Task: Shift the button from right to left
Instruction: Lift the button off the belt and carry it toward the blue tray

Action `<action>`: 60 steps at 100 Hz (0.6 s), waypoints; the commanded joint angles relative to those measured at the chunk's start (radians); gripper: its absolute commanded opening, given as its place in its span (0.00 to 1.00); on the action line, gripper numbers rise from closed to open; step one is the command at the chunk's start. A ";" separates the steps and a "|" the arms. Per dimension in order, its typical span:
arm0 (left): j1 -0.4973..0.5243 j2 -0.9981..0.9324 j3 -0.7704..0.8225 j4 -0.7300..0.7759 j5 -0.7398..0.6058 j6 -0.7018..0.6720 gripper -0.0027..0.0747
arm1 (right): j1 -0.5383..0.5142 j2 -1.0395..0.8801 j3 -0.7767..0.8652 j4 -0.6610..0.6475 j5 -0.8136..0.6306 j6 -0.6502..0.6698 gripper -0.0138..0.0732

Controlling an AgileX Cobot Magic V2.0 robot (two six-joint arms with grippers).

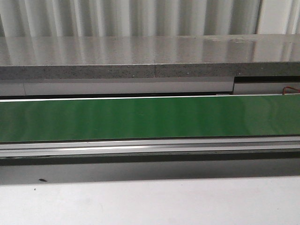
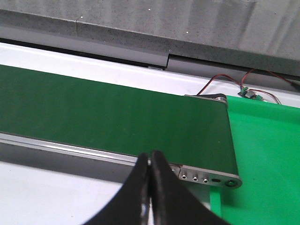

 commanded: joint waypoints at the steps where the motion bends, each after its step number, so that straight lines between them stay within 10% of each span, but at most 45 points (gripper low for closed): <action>1: 0.002 -0.025 -0.033 0.018 -0.026 0.024 0.17 | -0.001 0.010 -0.024 -0.004 -0.072 -0.008 0.08; 16: 0.002 -0.004 -0.031 0.016 -0.027 0.048 0.22 | -0.001 0.010 -0.024 -0.004 -0.072 -0.008 0.08; 40: 0.002 -0.001 -0.031 0.035 -0.056 0.042 0.67 | -0.001 0.010 -0.024 -0.004 -0.072 -0.008 0.08; 60: 0.002 -0.021 -0.031 0.031 -0.096 0.038 0.62 | -0.001 0.010 -0.024 -0.004 -0.072 -0.008 0.08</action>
